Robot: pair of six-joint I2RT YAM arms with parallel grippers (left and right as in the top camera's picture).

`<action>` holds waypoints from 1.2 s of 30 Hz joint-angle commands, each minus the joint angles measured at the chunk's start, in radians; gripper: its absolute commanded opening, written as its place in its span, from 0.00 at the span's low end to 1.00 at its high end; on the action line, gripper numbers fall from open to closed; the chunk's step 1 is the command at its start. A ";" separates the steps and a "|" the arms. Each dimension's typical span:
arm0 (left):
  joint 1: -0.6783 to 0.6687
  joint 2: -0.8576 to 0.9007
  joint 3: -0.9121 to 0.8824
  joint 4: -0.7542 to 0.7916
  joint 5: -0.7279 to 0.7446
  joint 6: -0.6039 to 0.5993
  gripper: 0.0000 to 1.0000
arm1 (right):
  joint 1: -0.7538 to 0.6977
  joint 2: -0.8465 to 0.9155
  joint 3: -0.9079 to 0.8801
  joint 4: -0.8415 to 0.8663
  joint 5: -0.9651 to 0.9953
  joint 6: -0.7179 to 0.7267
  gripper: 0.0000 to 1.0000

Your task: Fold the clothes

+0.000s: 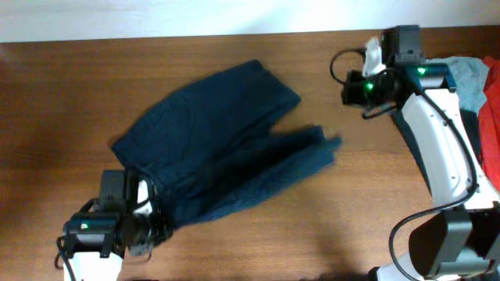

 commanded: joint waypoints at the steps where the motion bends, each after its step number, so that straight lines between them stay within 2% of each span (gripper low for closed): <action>1: 0.019 0.023 0.068 0.164 -0.075 -0.060 0.00 | 0.091 0.040 0.021 0.199 -0.021 0.061 0.12; 3: 0.031 0.045 0.092 0.195 -0.102 -0.058 0.01 | 0.116 0.068 0.021 0.280 -0.017 0.093 0.12; 5: 0.036 0.075 0.118 0.204 -0.111 -0.037 0.01 | 0.124 0.084 0.021 0.280 -0.018 0.126 0.11; 9: 0.034 0.128 0.128 0.201 -0.097 -0.024 0.01 | 0.106 0.088 0.021 0.074 -0.014 0.133 0.12; 11: 0.034 0.147 0.128 0.201 -0.088 -0.005 0.01 | 0.101 0.098 0.007 -0.088 -0.012 0.134 0.28; 14: 0.034 0.156 0.128 0.201 -0.089 0.015 0.01 | 0.102 0.112 -0.039 -0.180 -0.010 0.118 0.46; 17: 0.034 0.156 0.128 0.201 -0.088 0.018 0.00 | 0.102 0.114 -0.142 -0.159 -0.029 0.120 0.51; 20: 0.034 0.156 0.128 0.201 -0.089 0.018 0.00 | 0.102 0.114 -0.291 -0.062 -0.108 0.159 0.57; 25: 0.034 0.156 0.128 0.201 -0.089 0.018 0.01 | 0.101 0.114 -0.394 0.061 -0.045 0.183 0.64; 30: 0.034 0.156 0.128 0.201 -0.089 0.021 0.00 | 0.103 0.114 -0.395 0.102 0.029 0.164 0.65; 36: 0.034 0.156 0.128 0.201 -0.089 0.021 0.01 | 0.124 0.114 -0.410 0.112 0.029 0.166 0.56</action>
